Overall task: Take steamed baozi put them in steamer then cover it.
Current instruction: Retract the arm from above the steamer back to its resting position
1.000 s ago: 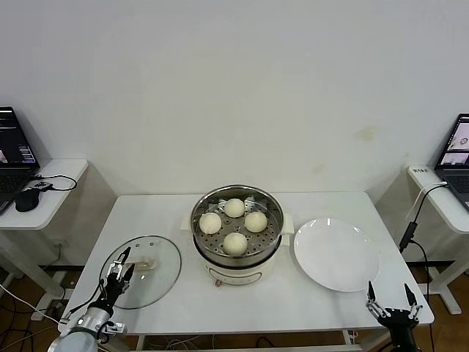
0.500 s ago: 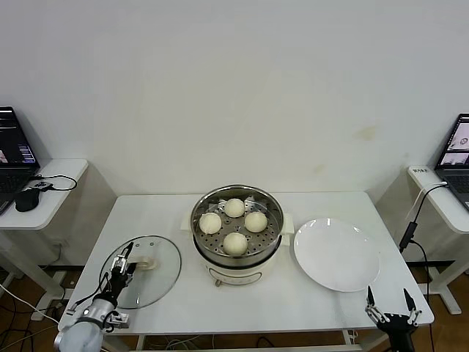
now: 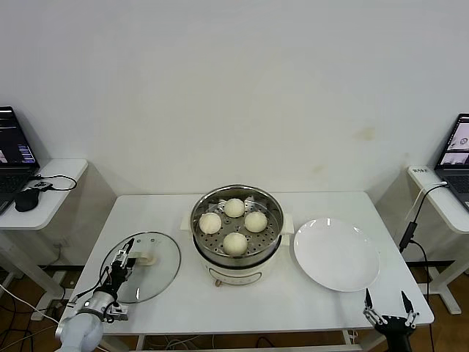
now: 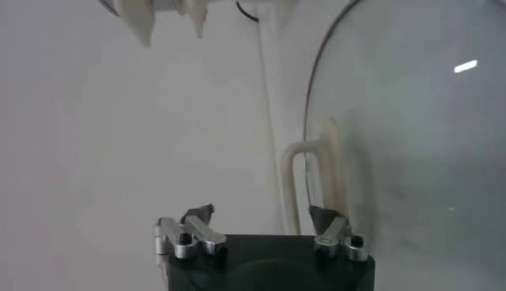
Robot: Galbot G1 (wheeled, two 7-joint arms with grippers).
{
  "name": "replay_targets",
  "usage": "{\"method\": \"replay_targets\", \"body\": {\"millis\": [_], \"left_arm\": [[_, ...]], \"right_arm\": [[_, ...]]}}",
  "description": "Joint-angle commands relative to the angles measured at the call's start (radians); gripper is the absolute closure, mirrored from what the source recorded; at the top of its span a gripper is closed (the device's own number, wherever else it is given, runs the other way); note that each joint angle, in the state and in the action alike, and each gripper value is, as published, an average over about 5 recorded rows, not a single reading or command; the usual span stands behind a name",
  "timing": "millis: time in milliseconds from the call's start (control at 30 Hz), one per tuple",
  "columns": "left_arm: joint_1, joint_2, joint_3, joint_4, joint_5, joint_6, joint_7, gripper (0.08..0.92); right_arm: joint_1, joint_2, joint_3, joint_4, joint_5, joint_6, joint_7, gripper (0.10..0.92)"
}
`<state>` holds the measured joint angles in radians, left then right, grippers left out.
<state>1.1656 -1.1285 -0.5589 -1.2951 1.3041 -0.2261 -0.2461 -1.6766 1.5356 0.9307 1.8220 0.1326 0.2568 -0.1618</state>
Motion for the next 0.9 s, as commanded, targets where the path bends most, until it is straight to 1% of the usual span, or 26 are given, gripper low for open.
{"method": "replay_targets", "body": {"millis": [33,100,200,533,600,733,900], "left_arm": [[-0.019,0.006,0.01,0.001,-0.017,0.001,0.028,0.337],[-0.022,0.005,0.013,0.001,-0.018,0.001,0.033,0.391],[-0.029,0.004,0.018,0.011,-0.019,0.002,0.039,0.432],[-0.057,-0.006,0.025,0.096,-0.02,0.002,0.018,0.441],[-0.056,-0.006,0.023,0.097,-0.022,0.002,0.015,0.46],[-0.051,-0.007,0.022,0.091,-0.027,0.002,0.013,0.557],[-0.045,-0.008,0.019,0.086,-0.036,0.001,0.003,0.704]], "right_arm": [[-0.003,0.002,-0.001,-0.002,-0.003,-0.001,-0.001,0.203],[-0.003,0.003,-0.003,-0.003,-0.005,0.0,-0.002,0.203],[-0.005,0.004,-0.004,-0.005,-0.007,0.001,-0.003,0.203],[-0.011,0.001,0.001,-0.008,-0.005,0.004,-0.007,0.202],[-0.012,0.001,0.0,-0.008,-0.006,0.004,-0.008,0.203],[-0.011,0.001,-0.003,-0.008,-0.007,0.003,-0.009,0.203],[-0.012,-0.001,-0.008,-0.009,-0.008,0.002,-0.01,0.203]]}}
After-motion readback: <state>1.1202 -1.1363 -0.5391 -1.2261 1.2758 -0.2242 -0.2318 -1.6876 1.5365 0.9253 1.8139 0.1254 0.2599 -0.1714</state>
